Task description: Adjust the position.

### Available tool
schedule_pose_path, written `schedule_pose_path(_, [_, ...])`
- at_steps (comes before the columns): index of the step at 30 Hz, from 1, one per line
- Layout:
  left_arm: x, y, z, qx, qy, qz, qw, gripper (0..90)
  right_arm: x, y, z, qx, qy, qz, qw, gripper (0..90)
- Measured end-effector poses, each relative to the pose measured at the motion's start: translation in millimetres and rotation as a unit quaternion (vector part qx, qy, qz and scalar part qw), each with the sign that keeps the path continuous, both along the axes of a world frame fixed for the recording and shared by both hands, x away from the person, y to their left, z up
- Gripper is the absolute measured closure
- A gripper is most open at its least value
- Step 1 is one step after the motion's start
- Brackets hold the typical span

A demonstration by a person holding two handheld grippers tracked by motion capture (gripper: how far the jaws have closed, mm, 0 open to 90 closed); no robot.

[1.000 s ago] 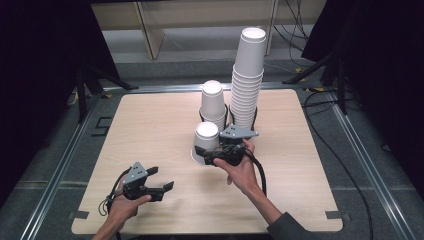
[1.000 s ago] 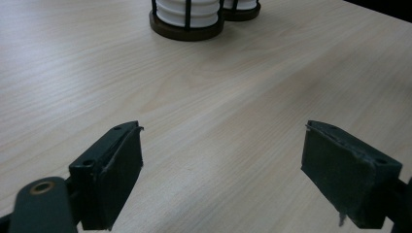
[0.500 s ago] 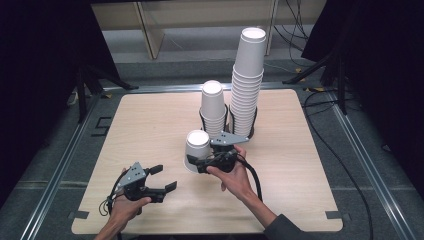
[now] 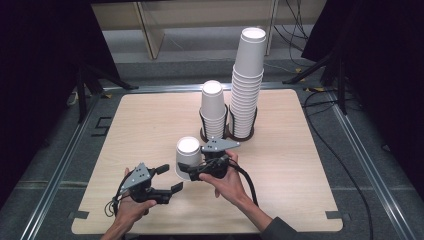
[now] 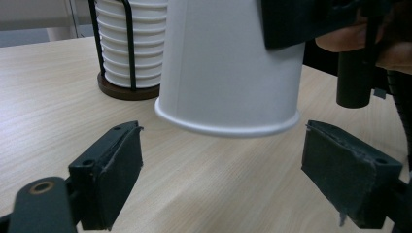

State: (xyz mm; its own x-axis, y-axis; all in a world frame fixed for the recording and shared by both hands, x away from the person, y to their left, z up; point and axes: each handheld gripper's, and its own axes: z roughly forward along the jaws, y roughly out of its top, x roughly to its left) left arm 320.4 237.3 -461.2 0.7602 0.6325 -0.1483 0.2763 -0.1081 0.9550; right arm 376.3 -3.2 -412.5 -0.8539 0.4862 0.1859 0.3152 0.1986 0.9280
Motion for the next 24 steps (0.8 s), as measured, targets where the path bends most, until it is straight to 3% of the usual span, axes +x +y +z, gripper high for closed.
schedule_pose_path(3, [0.1,-0.9,-0.1,-0.004,0.001,-0.001,1.0000,14.5,-2.9,3.8,-1.4,0.000,0.011,0.003,0.9999,18.4])
schedule_pose_path(4, [0.1,-1.1,-0.1,-0.001,-0.001,-0.002,1.0000,14.5,-2.4,5.3,-2.5,-0.002,0.000,0.008,1.0000,18.4])
schedule_pose_path(5, [-0.8,-1.3,0.5,0.006,0.001,0.001,1.0000,14.5,-3.6,7.3,-3.4,0.002,0.009,0.014,0.9999,18.5])
schedule_pose_path(6, [-1.7,-1.7,1.0,0.014,0.004,0.004,0.9999,14.4,-4.6,9.7,-4.1,0.000,0.000,0.019,0.9998,18.6])
schedule_pose_path(7, [-1.4,-1.8,0.9,0.017,0.000,0.002,0.9999,14.0,-6.9,11.3,-4.3,0.003,0.013,0.020,0.9997,18.6])
schedule_pose_path(9, [-2.0,-3.2,0.7,0.013,0.000,0.003,0.9999,13.7,-8.3,12.7,-4.6,0.003,0.010,0.020,0.9997,18.6])
schedule_pose_path(10, [-1.8,-4.0,0.5,0.013,-0.003,0.002,0.9999,12.1,-7.7,13.4,-4.5,-0.004,-0.005,0.024,0.9997,18.6])
schedule_pose_path(11, [-1.6,-6.5,-0.4,0.007,-0.004,0.004,1.0000,8.3,-11.3,16.4,-4.5,-0.003,0.007,0.024,0.9997,18.7])
schedule_pose_path(13, [-2.6,-6.5,0.6,0.019,-0.001,0.009,0.9998,5.4,-11.4,19.4,-6.0,0.008,0.007,0.030,0.9995,18.7])
schedule_pose_path(14, [-1.9,-8.1,-0.3,0.011,-0.004,0.007,0.9999,3.9,-11.9,20.5,-6.3,0.011,0.008,0.033,0.9994,18.7])
schedule_pose_path(15, [-2.7,-8.0,0.7,0.020,-0.002,0.011,0.9997,2.8,-14.2,21.2,-5.6,0.009,0.023,0.035,0.9991,18.7])
schedule_pose_path(17, [-3.0,-9.1,1.0,0.017,-0.007,0.013,0.9998,1.9,-13.8,23.0,-6.6,0.017,0.016,0.039,0.9990,18.7])
schedule_pose_path(18, [-3.2,-9.6,1.1,0.014,-0.010,0.012,0.9998,1.2,-15.5,24.0,-6.2,0.018,0.025,0.046,0.9985,18.7])
schedule_pose_path(19, [-3.1,-9.5,1.4,0.016,-0.013,0.011,0.9997,0.7,-15.0,24.8,-6.5,0.020,0.014,0.048,0.9985,18.7])
schedule_pose_path(21, [-2.3,-10.6,0.5,0.005,-0.020,0.005,0.9998,0.9,-16.9,25.8,-5.9,0.026,0.023,0.052,0.9980,18.7])
schedule_pose_path(22, [-4.7,-8.8,1.9,0.012,-0.021,0.006,0.9997,1.7,-18.0,26.5,-6.0,0.031,0.032,0.055,0.9975,18.7])
schedule_pose_path(24, [-4.3,-8.7,1.9,0.009,-0.026,0.003,0.9996,5.6,-17.7,26.6,-6.0,0.032,0.029,0.057,0.9974,18.6])
